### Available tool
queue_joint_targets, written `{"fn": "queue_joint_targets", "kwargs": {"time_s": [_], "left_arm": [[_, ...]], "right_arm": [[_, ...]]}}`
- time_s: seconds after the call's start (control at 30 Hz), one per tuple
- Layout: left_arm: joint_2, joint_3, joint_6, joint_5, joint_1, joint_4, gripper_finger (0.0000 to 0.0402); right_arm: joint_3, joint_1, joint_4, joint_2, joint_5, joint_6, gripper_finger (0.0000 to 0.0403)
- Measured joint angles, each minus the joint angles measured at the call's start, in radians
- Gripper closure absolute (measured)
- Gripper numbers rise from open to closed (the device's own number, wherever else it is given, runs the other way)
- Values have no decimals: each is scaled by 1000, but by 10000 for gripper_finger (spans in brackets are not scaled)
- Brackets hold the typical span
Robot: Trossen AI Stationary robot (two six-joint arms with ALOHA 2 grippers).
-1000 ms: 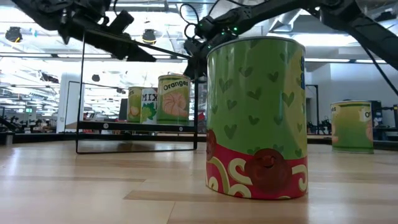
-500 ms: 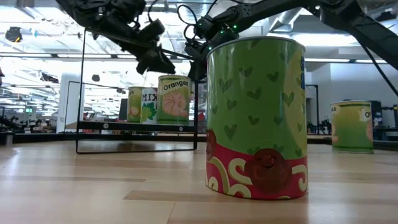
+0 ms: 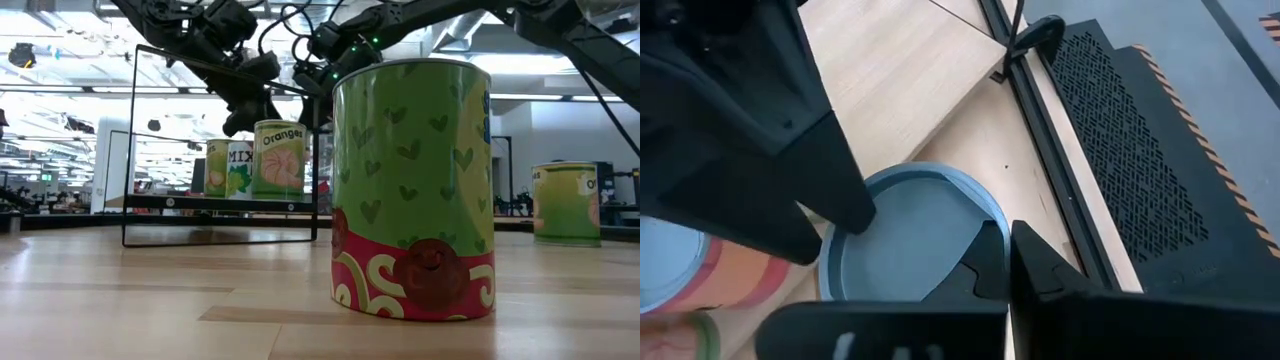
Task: Pick and place cans onto a shelf
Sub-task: Put the small canned oranges on the shelf
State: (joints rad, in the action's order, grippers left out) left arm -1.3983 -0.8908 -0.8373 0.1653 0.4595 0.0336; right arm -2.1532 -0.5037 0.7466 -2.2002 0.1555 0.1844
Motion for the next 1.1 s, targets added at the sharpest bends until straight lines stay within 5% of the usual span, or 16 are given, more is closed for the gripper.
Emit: {"fn": "queue_joint_targets", "kwargs": {"time_s": [0.2, 0.63, 1.1], "left_arm": [[-5, -5, -11, 4, 0, 1, 253], [-4, -5, -69, 17, -1, 9, 361], [-4, -5, -130, 23, -9, 27, 400]], "right_arm": [[0, 1, -9, 0, 4, 0, 399], [2, 21, -18, 13, 21, 4, 399], [2, 25, -24, 16, 30, 2, 399]]}}
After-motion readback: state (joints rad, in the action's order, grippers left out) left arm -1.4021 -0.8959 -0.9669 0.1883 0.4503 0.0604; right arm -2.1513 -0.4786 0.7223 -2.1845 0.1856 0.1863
